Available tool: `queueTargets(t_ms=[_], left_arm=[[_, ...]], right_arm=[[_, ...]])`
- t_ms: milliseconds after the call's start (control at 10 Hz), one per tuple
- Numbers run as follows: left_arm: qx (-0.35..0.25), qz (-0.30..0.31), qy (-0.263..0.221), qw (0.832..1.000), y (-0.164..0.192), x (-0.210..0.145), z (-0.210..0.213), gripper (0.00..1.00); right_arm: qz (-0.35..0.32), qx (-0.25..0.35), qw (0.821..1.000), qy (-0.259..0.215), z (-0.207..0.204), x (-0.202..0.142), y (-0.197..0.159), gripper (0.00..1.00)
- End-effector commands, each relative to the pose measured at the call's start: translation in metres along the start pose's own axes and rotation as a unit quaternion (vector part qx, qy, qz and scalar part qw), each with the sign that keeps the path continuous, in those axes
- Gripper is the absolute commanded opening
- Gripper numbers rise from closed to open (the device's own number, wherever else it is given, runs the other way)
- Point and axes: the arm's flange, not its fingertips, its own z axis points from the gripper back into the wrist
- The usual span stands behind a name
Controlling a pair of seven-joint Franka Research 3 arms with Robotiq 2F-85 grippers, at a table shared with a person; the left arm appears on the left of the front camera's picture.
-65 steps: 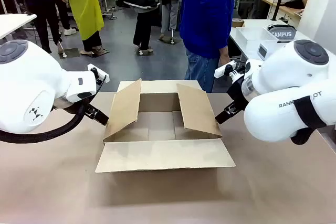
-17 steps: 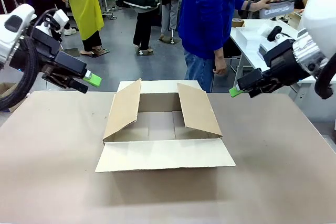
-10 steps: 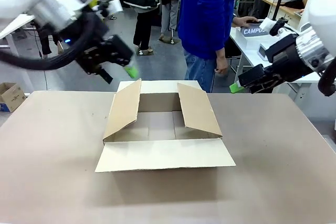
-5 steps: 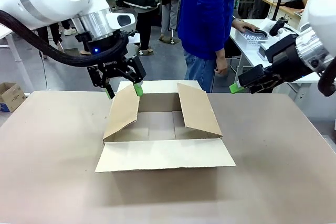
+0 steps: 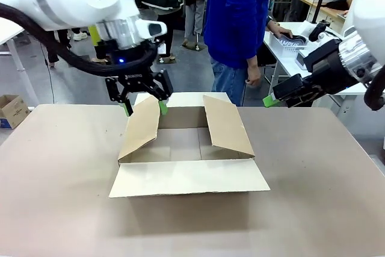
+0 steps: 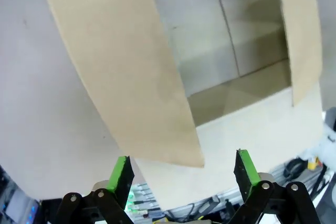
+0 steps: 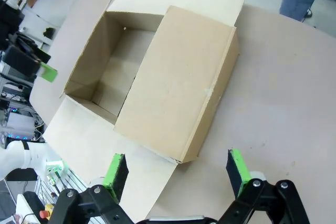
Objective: Pack the gift set into the box.
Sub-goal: Place both hands on the side flaps of the Package Box and spread them outward.
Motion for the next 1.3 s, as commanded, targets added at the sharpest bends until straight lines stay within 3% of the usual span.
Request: queueTargets(t_ms=[0, 300, 400, 700, 1200], left_arm=[[0.048, 0.032, 0.021, 0.998, -0.03, 0.025, 0.0, 1.0], [0.128, 0.147, -0.004, 0.981, -0.035, 0.053, -0.027, 1.0], [0.144, 0.15, 0.012, 0.978, -0.033, 0.055, -0.036, 1.0], [0.179, 0.185, 0.001, 0.966, -0.027, 0.063, -0.057, 1.0], [0.18, 0.219, 0.003, 0.959, 0.012, 0.055, -0.041, 1.0]], right_arm=[[-0.006, 0.001, 1.0, -0.001, 0.0, 0.001, 0.002, 1.0], [-0.006, 0.001, 1.0, -0.001, 0.0, 0.001, 0.002, 1.0], [-0.006, 0.001, 1.0, -0.001, 0.0, 0.001, 0.002, 1.0], [-0.006, 0.001, 1.0, -0.001, 0.0, 0.001, 0.002, 1.0], [-0.006, 0.001, 1.0, -0.001, 0.0, 0.001, 0.002, 1.0]])
